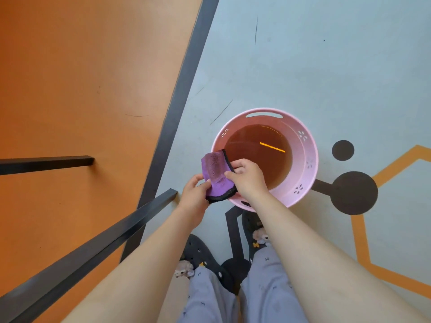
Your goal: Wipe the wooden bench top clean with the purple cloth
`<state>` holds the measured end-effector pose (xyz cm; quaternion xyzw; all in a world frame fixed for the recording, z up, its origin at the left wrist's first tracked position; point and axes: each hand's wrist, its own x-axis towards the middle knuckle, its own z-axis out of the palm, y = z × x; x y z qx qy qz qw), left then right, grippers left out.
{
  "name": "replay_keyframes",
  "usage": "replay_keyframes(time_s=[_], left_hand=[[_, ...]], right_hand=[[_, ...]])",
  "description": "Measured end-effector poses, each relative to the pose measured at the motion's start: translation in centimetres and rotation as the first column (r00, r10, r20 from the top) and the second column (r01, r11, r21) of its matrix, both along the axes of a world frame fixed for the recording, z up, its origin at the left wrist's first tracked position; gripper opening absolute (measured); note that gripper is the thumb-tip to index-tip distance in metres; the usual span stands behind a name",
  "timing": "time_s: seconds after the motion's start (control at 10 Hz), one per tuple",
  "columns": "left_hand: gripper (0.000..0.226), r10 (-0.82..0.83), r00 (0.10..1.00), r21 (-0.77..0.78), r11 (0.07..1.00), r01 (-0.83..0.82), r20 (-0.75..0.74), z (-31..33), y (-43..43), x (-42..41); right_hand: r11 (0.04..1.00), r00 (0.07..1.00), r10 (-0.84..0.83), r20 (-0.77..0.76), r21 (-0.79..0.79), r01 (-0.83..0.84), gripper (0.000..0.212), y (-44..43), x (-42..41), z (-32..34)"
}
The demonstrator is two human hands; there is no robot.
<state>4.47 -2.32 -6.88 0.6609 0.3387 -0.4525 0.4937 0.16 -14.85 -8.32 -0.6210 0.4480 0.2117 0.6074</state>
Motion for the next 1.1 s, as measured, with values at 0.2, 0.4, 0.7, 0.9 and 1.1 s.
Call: replay_keyframes(time_s=[0.2, 0.4, 0.7, 0.9, 1.1], left_hand=[[0.027, 0.063, 0.985, -0.110, 0.991, -0.081, -0.160, 1.2, 1.4, -1.2], [0.025, 0.062, 0.993, -0.067, 0.995, -0.069, -0.097, 0.5, 0.7, -2.2], [0.026, -0.161, 0.987, 0.103, 0.981, 0.163, -0.026, 1.4, 1.2, -2.1], [0.028, -0.367, 0.927, 0.324, 0.889, 0.323, 0.082, 5.5, 1.6, -2.2], [0.025, -0.604, 0.782, 0.324, 0.778, 0.538, 0.151, 12.1, -0.3, -2.2]], right_hand=[[0.950, 0.990, 0.016, -0.144, 0.311, 0.030, 0.033, -2.0, -1.7, 1.8], [0.983, 0.987, 0.086, -0.132, 0.175, -0.062, 0.046, -1.4, -2.0, 1.0], [0.980, 0.972, 0.198, -0.123, -0.008, -0.201, 0.045, -0.3, -1.4, 2.3], [0.986, 0.981, 0.159, -0.116, -0.028, -0.163, 0.043, -2.5, -2.1, 6.8], [0.964, 0.961, 0.257, -0.096, -0.036, -0.262, 0.032, -3.7, -1.9, 13.2]])
